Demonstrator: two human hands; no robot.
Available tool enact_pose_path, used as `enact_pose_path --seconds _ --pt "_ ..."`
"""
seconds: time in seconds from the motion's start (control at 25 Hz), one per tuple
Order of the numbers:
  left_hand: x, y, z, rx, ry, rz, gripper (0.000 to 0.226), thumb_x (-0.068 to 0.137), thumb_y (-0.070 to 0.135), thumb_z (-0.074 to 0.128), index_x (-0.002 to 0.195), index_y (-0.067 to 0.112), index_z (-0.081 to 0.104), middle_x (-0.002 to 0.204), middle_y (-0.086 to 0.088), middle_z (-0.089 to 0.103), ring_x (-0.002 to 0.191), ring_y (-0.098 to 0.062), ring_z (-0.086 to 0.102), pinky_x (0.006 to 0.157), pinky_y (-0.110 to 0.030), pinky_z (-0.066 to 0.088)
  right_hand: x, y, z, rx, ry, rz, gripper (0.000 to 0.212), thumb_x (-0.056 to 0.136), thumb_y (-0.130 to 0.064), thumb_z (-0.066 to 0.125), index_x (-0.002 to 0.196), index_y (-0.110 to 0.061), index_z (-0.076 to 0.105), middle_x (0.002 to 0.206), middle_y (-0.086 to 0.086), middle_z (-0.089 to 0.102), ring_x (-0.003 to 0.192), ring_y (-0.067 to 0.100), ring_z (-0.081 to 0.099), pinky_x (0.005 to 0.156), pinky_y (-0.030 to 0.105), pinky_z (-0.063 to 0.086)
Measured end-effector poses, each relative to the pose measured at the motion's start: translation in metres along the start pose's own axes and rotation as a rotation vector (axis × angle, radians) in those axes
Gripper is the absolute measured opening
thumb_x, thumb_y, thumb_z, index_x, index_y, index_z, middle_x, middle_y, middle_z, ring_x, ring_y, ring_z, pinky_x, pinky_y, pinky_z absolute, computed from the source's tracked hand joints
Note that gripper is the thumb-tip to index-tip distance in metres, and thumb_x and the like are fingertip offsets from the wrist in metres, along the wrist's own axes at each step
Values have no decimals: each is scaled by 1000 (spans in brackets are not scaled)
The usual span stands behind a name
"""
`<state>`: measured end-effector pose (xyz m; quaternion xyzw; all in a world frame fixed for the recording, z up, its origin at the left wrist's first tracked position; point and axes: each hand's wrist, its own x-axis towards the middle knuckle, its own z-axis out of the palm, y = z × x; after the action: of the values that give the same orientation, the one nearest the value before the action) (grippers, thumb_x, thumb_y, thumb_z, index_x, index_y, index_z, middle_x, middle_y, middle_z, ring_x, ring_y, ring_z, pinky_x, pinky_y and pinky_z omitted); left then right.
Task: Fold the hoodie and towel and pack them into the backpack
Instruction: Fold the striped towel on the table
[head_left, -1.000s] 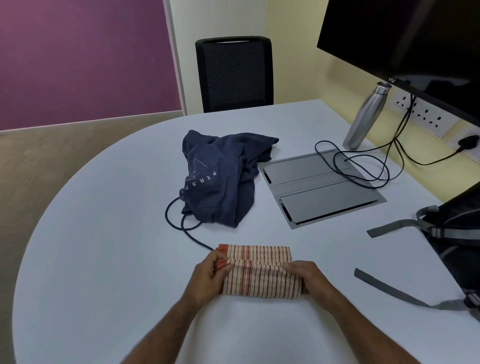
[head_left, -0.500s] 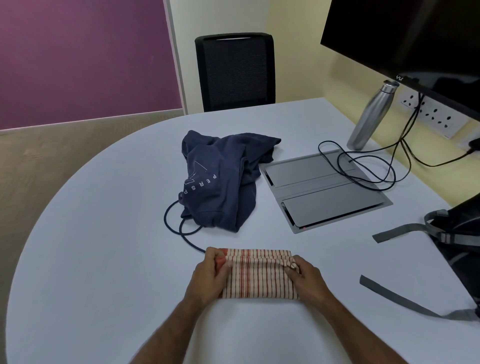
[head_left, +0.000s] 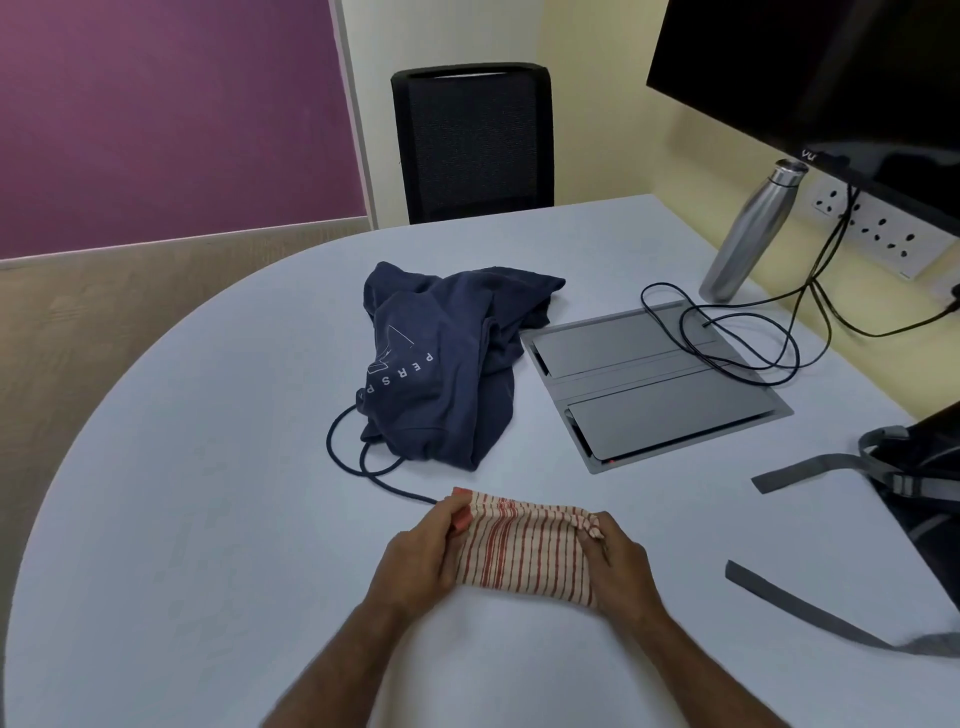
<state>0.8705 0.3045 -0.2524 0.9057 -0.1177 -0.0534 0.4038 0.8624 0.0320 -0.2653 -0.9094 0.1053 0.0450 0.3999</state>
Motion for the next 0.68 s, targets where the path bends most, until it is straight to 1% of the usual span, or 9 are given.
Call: enact_pose_path --seconds 0.08,0.12,0.2,0.24,0.32,0.4,0.48,0.56,0.68 --pt "5 4 -2 29 -43 -21 66 89 64 24 144 31 42 126 14 62 100 -5 64 84 -6 45 -1 1 2 -2 23 22 7 101 -22 49 101 -19 55 87 -3 69 81 15 66 68 31 55" --pt "8 6 -2 37 -57 -40 68 87 64 23 145 32 40 127 13 61 103 -7 63 88 -9 45 -1 1 3 -2 31 29 7 101 -22 49 101 -18 54 89 -2 68 81 15 66 68 30 54" --pt "17 8 0 51 -61 -77 57 94 55 29 148 35 33 130 11 59 110 -11 62 96 -21 50 -2 1 4 -8 45 46 9 102 -22 48 103 -16 53 91 -1 68 83 16 65 66 27 53" --pt "21 10 2 59 -61 -101 52 98 49 33 149 37 30 130 11 59 111 -12 61 98 -26 51 -3 0 4 -13 52 61 10 102 -23 47 103 -15 53 92 0 68 84 16 65 66 26 53" --pt "27 10 7 79 -61 -158 48 102 40 39 149 37 27 125 13 61 106 -10 62 95 -29 53 -5 0 4 -22 64 84 10 101 -23 49 102 -15 54 93 1 68 85 18 65 67 26 52" --pt "28 9 11 109 -53 -204 50 102 35 45 148 33 26 115 14 62 97 -9 63 88 -26 54 -6 -2 5 -41 68 101 8 100 -22 52 94 -17 54 90 1 68 82 17 64 63 22 48" --pt "25 6 16 123 -43 -243 51 101 33 45 147 30 25 110 13 62 92 -10 64 84 -26 55 -7 -5 5 -64 75 107 11 99 -22 54 88 -19 52 87 0 67 80 18 63 62 23 43" --pt "24 4 19 119 -24 -262 49 101 32 43 146 29 25 108 11 63 91 -11 65 84 -30 56 -7 -7 6 -79 85 127 10 98 -23 55 90 -19 52 88 0 67 82 18 63 66 25 43" --pt "24 2 21 115 -17 -272 47 103 35 41 147 34 26 110 14 63 93 -10 64 87 -31 57 -5 -9 8 -90 86 179 12 99 -25 53 101 -14 57 95 1 66 88 21 64 72 27 48"
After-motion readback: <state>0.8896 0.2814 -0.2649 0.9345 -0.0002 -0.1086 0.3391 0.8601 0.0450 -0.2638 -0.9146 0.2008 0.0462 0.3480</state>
